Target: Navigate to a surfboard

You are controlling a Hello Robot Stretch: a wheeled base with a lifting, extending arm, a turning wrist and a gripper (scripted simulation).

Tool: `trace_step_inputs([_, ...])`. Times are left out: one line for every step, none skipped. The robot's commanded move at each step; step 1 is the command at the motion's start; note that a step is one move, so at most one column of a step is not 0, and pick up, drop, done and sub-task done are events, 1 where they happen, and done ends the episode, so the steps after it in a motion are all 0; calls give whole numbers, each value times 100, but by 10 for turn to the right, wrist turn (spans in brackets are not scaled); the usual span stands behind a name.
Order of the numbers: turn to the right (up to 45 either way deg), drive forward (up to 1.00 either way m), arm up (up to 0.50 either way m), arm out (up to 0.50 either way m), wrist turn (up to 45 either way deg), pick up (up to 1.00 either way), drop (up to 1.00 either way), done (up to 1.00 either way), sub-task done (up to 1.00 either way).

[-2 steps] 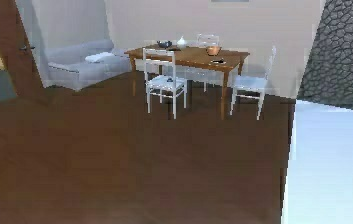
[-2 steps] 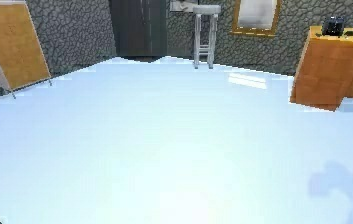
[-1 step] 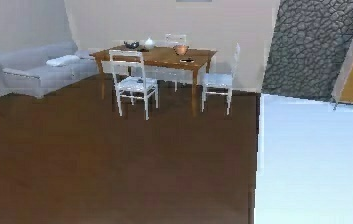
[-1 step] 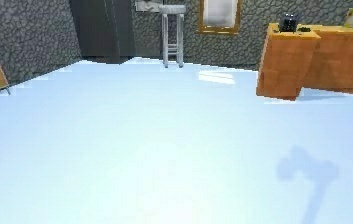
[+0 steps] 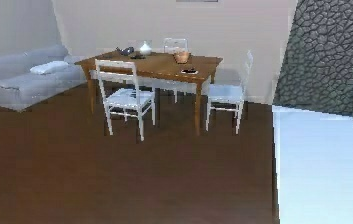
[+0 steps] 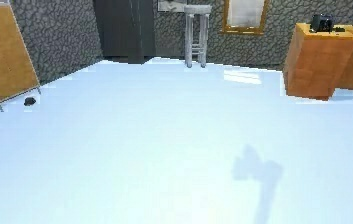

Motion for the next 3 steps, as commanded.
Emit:
trace_step_inputs([-210,0,0,0,0,0,0,0,0])
trace_step_inputs([0,55,0,0,0,0,0,0,0])
trace_step_inputs([-450,0,0,0,0,0,0,0,0])
